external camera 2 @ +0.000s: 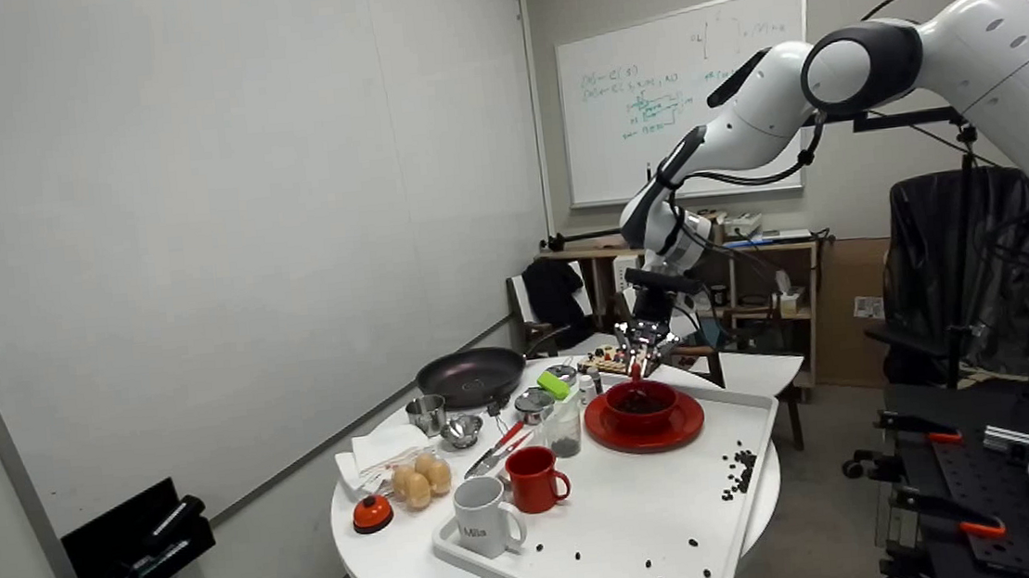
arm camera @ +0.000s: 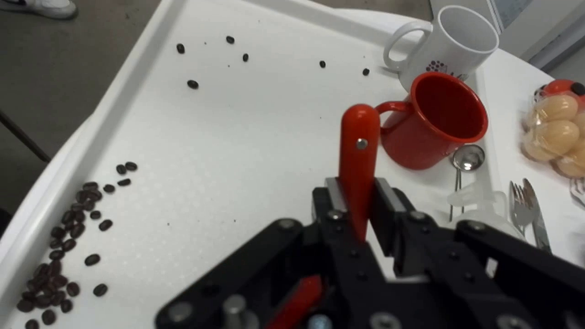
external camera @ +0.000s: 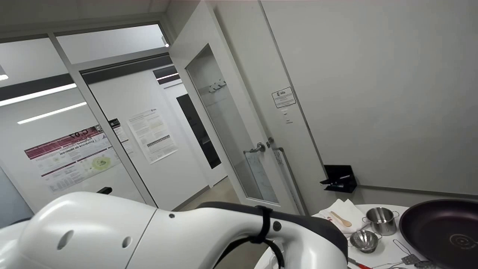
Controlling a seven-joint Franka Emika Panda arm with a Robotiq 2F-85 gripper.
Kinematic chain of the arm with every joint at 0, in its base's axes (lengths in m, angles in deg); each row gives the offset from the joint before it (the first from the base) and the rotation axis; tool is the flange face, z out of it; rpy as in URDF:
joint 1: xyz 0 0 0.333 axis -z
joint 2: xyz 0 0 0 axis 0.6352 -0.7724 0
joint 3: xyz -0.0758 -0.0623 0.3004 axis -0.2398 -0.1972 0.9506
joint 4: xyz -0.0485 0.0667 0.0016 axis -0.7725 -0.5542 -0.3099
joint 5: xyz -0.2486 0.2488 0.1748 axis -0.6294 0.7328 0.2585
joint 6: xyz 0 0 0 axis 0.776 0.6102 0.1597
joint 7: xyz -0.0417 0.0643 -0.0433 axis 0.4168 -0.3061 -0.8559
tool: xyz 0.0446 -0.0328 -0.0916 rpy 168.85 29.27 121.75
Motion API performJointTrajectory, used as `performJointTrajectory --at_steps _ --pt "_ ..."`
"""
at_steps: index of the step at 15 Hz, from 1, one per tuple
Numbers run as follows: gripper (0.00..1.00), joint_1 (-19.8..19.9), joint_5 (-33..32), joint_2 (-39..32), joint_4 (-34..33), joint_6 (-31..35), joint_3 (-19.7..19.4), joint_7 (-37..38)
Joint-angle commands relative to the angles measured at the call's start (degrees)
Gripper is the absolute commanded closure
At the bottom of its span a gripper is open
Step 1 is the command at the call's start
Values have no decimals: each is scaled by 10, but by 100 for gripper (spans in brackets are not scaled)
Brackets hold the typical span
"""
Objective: Use the spoon to mix the contents of the bowl
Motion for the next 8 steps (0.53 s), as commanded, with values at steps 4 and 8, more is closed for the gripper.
performJointTrajectory --at_steps 4,8 --pt "93 26 39 -76 -87 -111 -5 5" --pt "93 33 69 -119 -135 -85 -17 24"
